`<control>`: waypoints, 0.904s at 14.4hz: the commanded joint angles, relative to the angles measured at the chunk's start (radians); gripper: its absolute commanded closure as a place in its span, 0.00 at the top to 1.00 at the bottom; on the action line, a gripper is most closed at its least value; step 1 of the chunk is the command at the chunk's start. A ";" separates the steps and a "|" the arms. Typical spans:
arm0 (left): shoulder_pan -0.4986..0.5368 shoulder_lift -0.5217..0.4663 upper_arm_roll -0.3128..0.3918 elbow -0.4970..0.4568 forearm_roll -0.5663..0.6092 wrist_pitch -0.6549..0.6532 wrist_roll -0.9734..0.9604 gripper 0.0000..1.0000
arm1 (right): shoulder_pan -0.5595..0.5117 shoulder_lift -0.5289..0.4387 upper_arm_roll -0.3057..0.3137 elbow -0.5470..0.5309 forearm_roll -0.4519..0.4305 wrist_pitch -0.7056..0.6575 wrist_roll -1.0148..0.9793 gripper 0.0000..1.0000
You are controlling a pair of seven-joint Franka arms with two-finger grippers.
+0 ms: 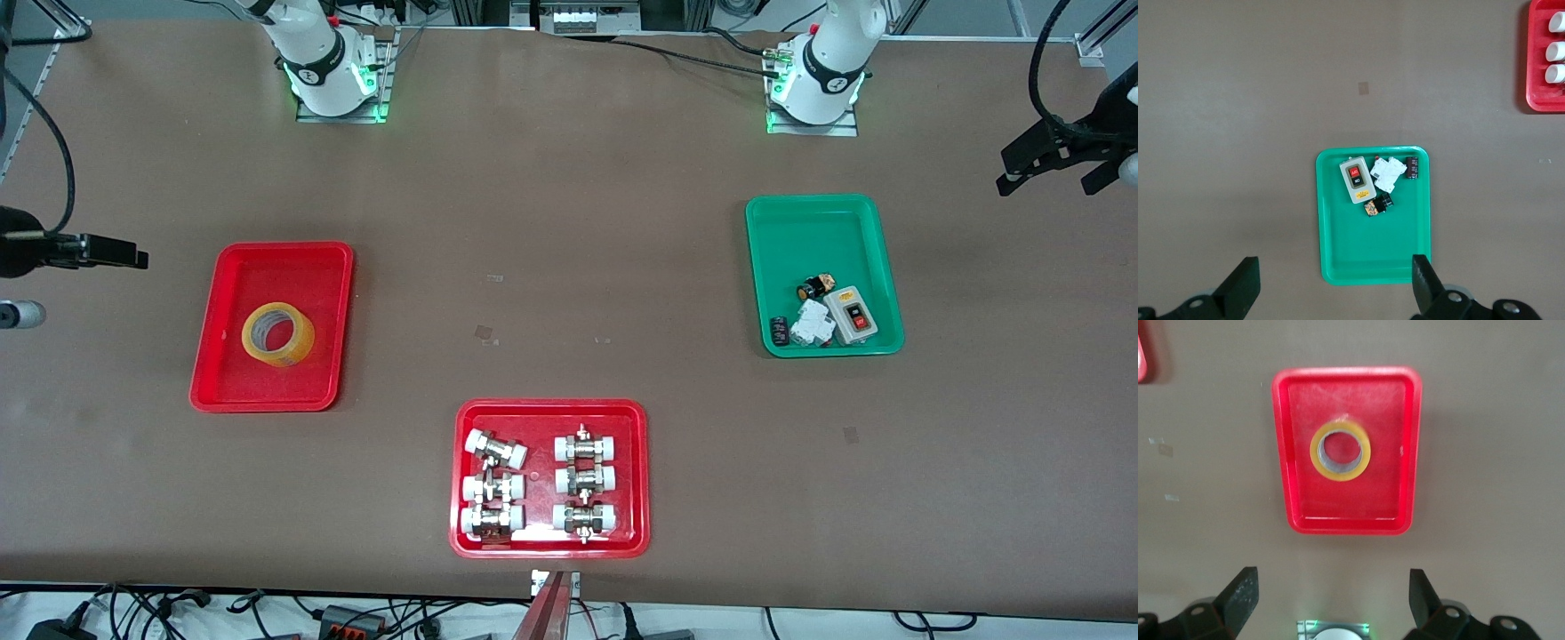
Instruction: Left arm passes tape to right arm into tray
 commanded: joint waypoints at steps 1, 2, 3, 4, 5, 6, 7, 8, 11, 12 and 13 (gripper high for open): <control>0.009 0.017 0.003 0.039 0.008 -0.024 -0.002 1.00 | -0.006 0.028 -0.002 0.068 -0.033 -0.021 0.011 1.00; 0.009 0.017 0.003 0.039 0.008 -0.024 -0.003 1.00 | -0.006 0.027 0.000 0.068 -0.035 -0.002 0.015 1.00; 0.007 0.017 0.003 0.039 0.008 -0.024 -0.003 1.00 | -0.004 0.027 0.001 0.068 -0.030 0.042 0.019 1.00; 0.007 0.017 0.003 0.039 0.008 -0.024 -0.003 1.00 | -0.001 0.025 0.003 0.068 -0.026 0.083 0.019 1.00; 0.006 0.017 0.003 0.039 0.008 -0.024 -0.003 1.00 | 0.000 0.025 0.003 0.068 -0.021 0.113 0.020 1.00; 0.006 0.018 0.001 0.039 0.008 -0.024 -0.002 1.00 | 0.011 0.025 0.001 0.068 -0.024 0.131 0.020 1.00; 0.001 0.023 0.000 0.040 0.017 -0.021 -0.002 1.00 | 0.035 0.019 -0.011 0.065 -0.026 0.172 0.022 1.00; 0.000 0.050 -0.006 0.062 0.019 -0.020 -0.006 1.00 | 0.048 -0.005 -0.029 0.042 -0.029 0.203 0.040 1.00; 0.001 0.145 -0.008 0.207 0.021 -0.087 -0.006 1.00 | 0.123 -0.045 -0.106 -0.025 -0.026 0.246 0.065 1.00; 0.001 0.149 -0.010 0.218 0.021 -0.093 -0.006 1.00 | 0.125 -0.054 -0.108 -0.035 -0.026 0.248 0.065 1.00; 0.003 0.149 -0.010 0.218 0.021 -0.093 -0.006 1.00 | 0.123 -0.074 -0.109 -0.055 -0.024 0.252 0.065 1.00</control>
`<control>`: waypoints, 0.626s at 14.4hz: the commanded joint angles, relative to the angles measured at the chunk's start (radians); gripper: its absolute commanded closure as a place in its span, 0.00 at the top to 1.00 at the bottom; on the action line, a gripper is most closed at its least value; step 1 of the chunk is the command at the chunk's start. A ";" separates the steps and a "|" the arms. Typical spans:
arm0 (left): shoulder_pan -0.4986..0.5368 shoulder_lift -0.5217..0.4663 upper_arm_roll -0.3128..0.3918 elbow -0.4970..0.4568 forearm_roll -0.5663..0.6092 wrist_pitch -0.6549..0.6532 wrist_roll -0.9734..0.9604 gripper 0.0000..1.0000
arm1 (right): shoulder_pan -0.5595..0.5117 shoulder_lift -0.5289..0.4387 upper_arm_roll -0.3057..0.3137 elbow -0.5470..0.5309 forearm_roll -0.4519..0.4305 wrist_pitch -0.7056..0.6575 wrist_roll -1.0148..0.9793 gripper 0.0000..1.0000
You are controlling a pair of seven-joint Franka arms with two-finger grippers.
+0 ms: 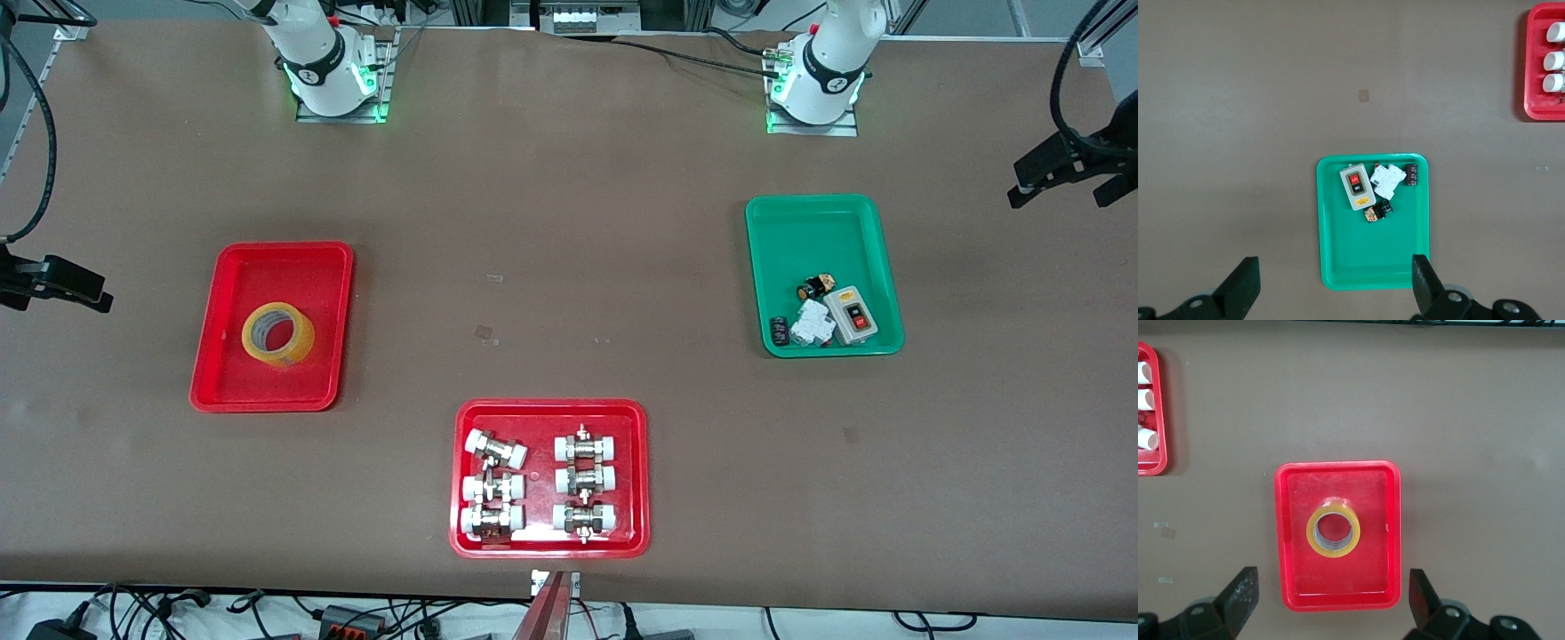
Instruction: Left arm passes tape to right arm into tray
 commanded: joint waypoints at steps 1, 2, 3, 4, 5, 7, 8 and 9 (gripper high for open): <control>-0.002 0.049 -0.008 0.083 0.018 -0.046 -0.006 1.00 | 0.019 -0.068 -0.025 -0.080 -0.004 0.033 0.019 1.00; -0.002 0.049 -0.008 0.080 0.018 -0.048 -0.006 1.00 | 0.016 -0.069 -0.022 -0.082 -0.003 0.030 0.019 1.00; -0.002 0.049 -0.008 0.080 0.018 -0.052 -0.003 1.00 | 0.014 -0.084 -0.024 -0.094 -0.003 0.025 0.019 1.00; -0.005 0.048 -0.009 0.080 0.018 -0.069 0.000 1.00 | 0.016 -0.122 -0.027 -0.155 -0.003 0.042 0.019 1.00; -0.007 0.048 -0.011 0.080 0.020 -0.074 0.001 1.00 | 0.016 -0.178 -0.027 -0.234 -0.006 0.087 0.019 1.00; -0.008 0.048 -0.011 0.078 0.018 -0.074 0.004 1.00 | 0.014 -0.294 -0.028 -0.428 -0.010 0.198 0.018 1.00; -0.007 0.048 -0.014 0.078 0.018 -0.074 0.004 1.00 | 0.014 -0.323 -0.027 -0.473 -0.015 0.218 0.016 1.00; -0.005 0.048 -0.014 0.078 0.018 -0.074 0.006 1.00 | 0.016 -0.325 -0.027 -0.476 -0.017 0.215 0.015 1.00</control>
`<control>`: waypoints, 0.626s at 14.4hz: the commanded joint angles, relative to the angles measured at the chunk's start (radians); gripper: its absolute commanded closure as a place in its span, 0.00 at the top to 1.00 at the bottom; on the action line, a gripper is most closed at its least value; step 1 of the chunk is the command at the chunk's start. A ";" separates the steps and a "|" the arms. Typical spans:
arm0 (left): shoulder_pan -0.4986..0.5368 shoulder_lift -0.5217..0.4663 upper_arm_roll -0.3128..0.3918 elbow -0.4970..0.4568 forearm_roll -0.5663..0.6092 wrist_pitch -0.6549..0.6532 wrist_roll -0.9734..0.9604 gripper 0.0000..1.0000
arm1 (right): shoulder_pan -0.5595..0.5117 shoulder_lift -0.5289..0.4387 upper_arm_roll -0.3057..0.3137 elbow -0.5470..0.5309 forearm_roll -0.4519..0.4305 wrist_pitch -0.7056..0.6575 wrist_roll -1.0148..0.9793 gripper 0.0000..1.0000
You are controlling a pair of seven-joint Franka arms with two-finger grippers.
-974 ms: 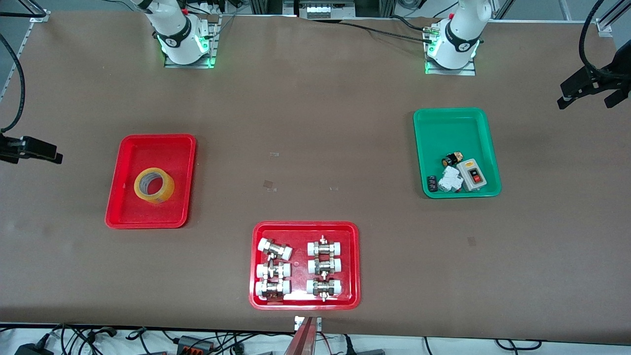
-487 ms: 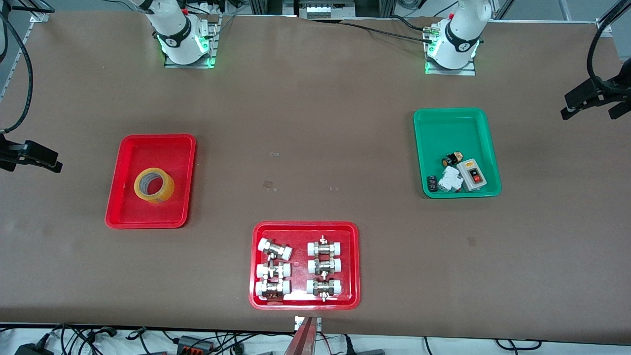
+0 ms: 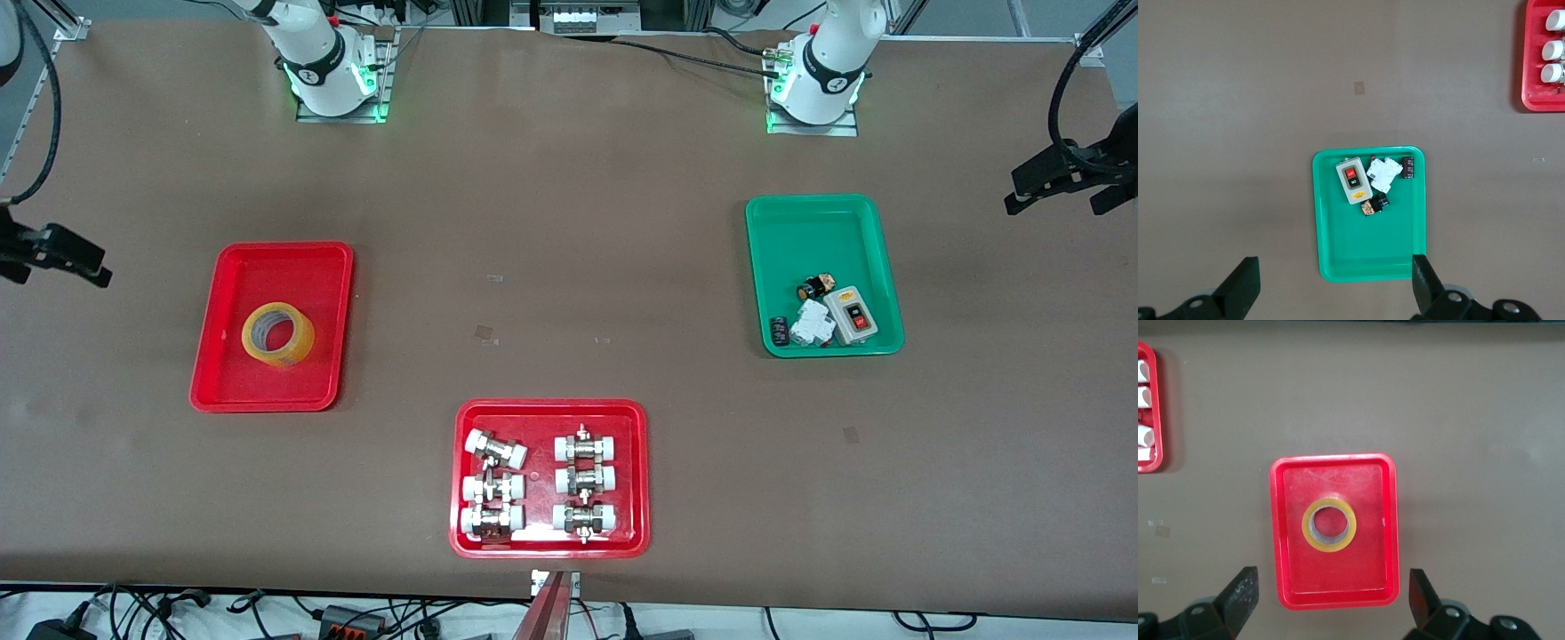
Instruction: Left arm passes tape to right arm into tray
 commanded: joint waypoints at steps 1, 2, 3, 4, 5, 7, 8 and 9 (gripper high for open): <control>-0.002 0.012 -0.003 0.033 0.018 -0.026 0.005 1.00 | 0.014 -0.105 -0.005 -0.145 -0.018 0.050 0.014 1.00; -0.004 0.012 -0.004 0.035 0.020 -0.026 0.005 1.00 | 0.014 -0.111 -0.004 -0.151 -0.018 0.046 0.016 1.00; -0.004 0.012 -0.004 0.035 0.020 -0.025 0.005 1.00 | 0.014 -0.120 -0.002 -0.155 -0.018 0.043 0.017 1.00; -0.004 0.012 -0.004 0.035 0.020 -0.025 0.004 1.00 | 0.016 -0.120 -0.002 -0.155 -0.018 0.041 0.014 1.00; -0.004 0.012 -0.004 0.035 0.020 -0.025 0.004 1.00 | 0.016 -0.120 -0.001 -0.154 -0.016 0.041 0.006 1.00; -0.004 0.012 -0.004 0.035 0.020 -0.025 0.004 1.00 | 0.016 -0.116 0.002 -0.146 -0.010 0.037 0.014 1.00; -0.004 0.012 -0.006 0.035 0.020 -0.025 0.004 1.00 | 0.014 -0.114 0.002 -0.143 -0.006 0.032 0.017 1.00; -0.004 0.012 -0.004 0.035 0.020 -0.025 0.004 1.00 | 0.016 -0.117 0.002 -0.143 -0.006 0.014 0.006 1.00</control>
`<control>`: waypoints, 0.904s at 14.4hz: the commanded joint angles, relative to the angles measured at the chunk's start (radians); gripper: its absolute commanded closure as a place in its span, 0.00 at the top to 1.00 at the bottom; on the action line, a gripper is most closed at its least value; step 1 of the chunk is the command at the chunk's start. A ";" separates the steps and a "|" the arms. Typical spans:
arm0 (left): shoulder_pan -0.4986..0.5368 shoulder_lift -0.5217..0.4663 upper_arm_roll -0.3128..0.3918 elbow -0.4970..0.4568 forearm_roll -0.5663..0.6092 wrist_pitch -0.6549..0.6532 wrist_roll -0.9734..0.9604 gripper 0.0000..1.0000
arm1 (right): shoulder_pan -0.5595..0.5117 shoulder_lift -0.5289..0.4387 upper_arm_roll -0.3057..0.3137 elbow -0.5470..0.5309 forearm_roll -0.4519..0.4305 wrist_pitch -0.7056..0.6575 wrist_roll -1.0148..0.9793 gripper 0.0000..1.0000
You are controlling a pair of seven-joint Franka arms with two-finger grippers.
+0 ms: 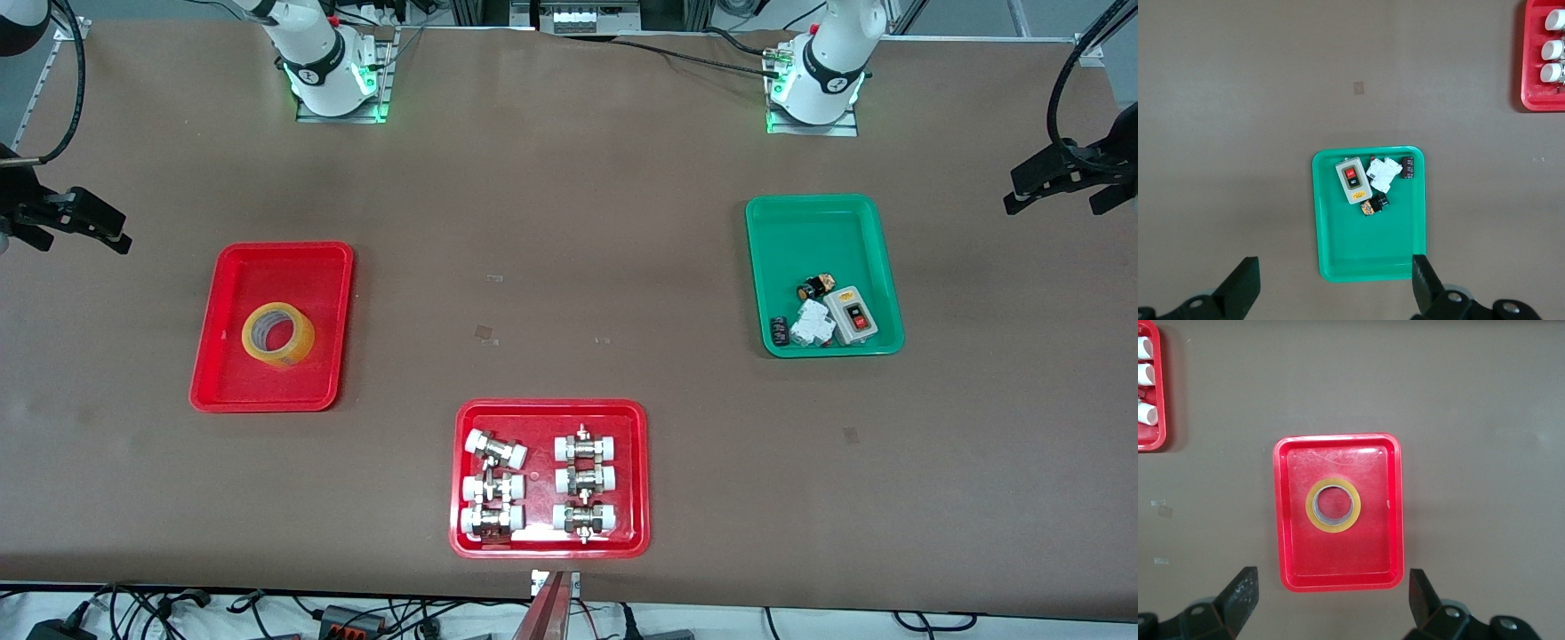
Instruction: Left arm passes tape to right arm into tray
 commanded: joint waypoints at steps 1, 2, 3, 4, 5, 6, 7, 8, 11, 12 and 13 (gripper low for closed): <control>-0.002 0.012 -0.004 0.034 0.018 -0.024 0.004 1.00 | 0.009 -0.021 0.000 -0.017 -0.005 -0.026 0.005 1.00; -0.002 0.012 -0.004 0.034 0.020 -0.026 0.004 1.00 | 0.009 -0.019 0.000 -0.016 -0.004 -0.024 0.005 1.00; -0.002 0.012 -0.004 0.034 0.020 -0.024 0.004 1.00 | 0.008 -0.018 0.000 -0.016 -0.002 -0.021 0.005 1.00; -0.002 0.012 -0.004 0.034 0.018 -0.026 0.004 1.00 | 0.008 -0.016 -0.001 -0.015 -0.002 -0.018 0.005 1.00; -0.002 0.013 -0.004 0.034 0.018 -0.026 0.004 1.00 | 0.006 -0.018 -0.001 -0.015 -0.004 -0.017 0.005 1.00; -0.002 0.012 -0.004 0.034 0.018 -0.026 0.004 1.00 | 0.005 -0.016 -0.005 -0.013 -0.002 -0.017 0.005 1.00; -0.002 0.012 -0.004 0.034 0.018 -0.026 0.004 1.00 | 0.005 -0.016 -0.005 -0.012 0.004 -0.017 0.004 1.00; -0.002 0.012 -0.004 0.034 0.018 -0.026 0.004 1.00 | 0.006 -0.016 -0.005 -0.012 0.005 -0.015 0.004 1.00; -0.001 0.012 -0.004 0.034 0.018 -0.026 0.004 1.00 | 0.000 -0.013 -0.001 -0.012 0.005 -0.015 0.002 1.00; -0.001 0.012 -0.004 0.034 0.018 -0.026 0.004 1.00 | -0.014 -0.013 0.002 -0.010 0.007 -0.015 0.002 1.00; -0.001 0.012 -0.004 0.034 0.018 -0.026 0.004 1.00 | -0.034 -0.013 0.012 -0.012 0.017 -0.015 0.002 1.00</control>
